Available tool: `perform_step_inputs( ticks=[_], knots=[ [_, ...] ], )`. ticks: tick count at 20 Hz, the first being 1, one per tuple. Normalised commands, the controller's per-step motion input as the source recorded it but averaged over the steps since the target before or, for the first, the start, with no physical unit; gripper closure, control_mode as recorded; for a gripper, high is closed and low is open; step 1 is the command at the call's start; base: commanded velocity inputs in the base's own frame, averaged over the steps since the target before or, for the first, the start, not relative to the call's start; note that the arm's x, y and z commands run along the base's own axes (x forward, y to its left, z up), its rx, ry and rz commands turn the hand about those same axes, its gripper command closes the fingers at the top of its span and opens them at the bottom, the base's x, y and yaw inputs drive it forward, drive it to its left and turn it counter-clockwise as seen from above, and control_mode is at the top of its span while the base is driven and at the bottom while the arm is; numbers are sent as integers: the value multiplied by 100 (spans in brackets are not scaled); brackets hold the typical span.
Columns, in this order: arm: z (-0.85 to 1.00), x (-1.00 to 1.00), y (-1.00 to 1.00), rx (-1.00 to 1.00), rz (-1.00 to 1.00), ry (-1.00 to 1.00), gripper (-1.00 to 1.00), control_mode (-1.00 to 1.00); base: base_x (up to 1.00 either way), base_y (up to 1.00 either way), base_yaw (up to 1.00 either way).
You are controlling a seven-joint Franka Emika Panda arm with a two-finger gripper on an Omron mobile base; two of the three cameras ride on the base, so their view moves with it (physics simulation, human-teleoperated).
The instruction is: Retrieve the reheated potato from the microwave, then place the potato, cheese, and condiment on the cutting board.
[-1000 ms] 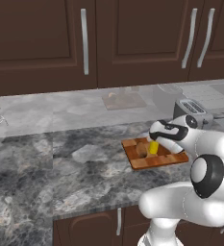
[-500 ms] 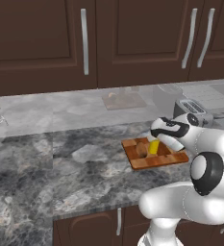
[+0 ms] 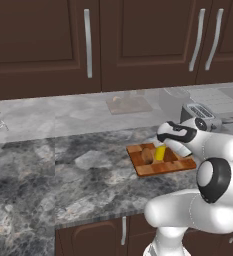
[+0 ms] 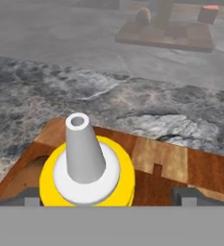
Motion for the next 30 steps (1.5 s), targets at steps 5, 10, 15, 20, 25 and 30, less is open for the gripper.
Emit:
perform_step_inputs(
  ticks=[5, 10, 15, 20, 25, 30],
  knots=[
    [-3, -3, 0, -4, 0, 4, -100, -100, 0, 0, 0],
    [-6, -3, -1, -3, 0, 5, -100, -100, 0, 0, 0],
    [-5, -9, -7, -1, 0, 6, -100, -100, 0, 0, 0],
    [0, -24, -10, 0, 0, 9, -100, -100, 0, 0, 0],
    [1, -29, -10, 0, 0, 9, -100, -100, 0, 0, 0],
    [7, -42, -14, 1, 0, 9, -100, -100, 0, 0, 0]
  ],
)
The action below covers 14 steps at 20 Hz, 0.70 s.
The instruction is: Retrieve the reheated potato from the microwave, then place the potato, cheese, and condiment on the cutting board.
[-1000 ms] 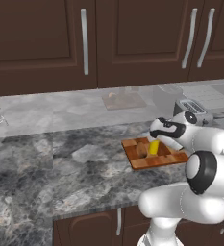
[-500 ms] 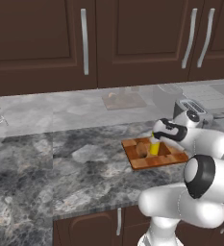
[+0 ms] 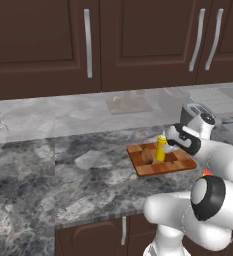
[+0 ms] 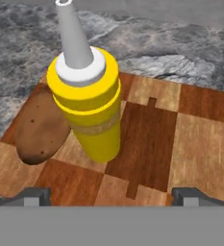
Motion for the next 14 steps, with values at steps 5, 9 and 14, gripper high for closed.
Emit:
perform_step_inputs(
  ticks=[5, 9, 14],
  knots=[
    [20, -52, -36, 0, 0, 6, -100, -100, 0, 0, 0],
    [21, -58, -41, -5, 0, 10, -100, -100, 0, 0, 0],
    [15, -54, -37, -7, 0, 14, -100, -100, 0, 0, 0]
  ],
)
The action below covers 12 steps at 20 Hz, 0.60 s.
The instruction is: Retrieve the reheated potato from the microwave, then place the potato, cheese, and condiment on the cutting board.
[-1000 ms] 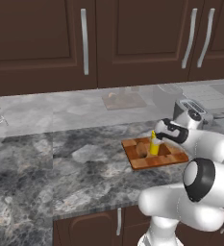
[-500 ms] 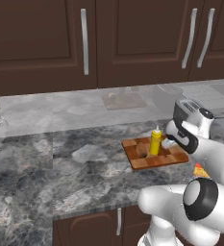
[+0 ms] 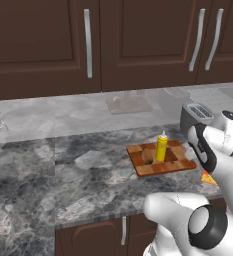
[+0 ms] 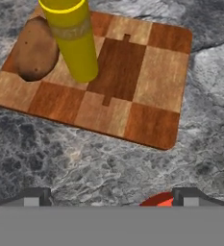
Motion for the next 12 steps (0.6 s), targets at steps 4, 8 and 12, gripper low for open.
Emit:
perform_step_inputs(
  ticks=[4, 8, 12],
  knots=[
    [9, -46, -37, -9, 0, 13, -100, -100, 0, 0, 0],
    [2, -42, -40, -6, 0, 10, -100, -100, 0, 0, 0],
    [0, -30, -31, 0, 0, 17, -100, -100, 0, 0, 0]
  ],
)
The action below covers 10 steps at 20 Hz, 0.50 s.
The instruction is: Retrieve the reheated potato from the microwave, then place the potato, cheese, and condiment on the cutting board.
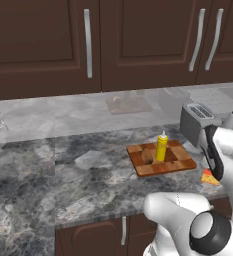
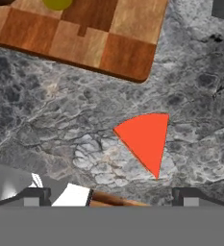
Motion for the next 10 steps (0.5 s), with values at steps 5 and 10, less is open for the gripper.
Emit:
perform_step_inputs(
  ticks=[5, 10],
  knots=[
    [0, -5, -13, 0, 0, 26, -100, -100, 0, 0, 0],
    [-2, 2, -1, 1, 3, 25, -100, -100, 0, 0, 0]
  ],
)
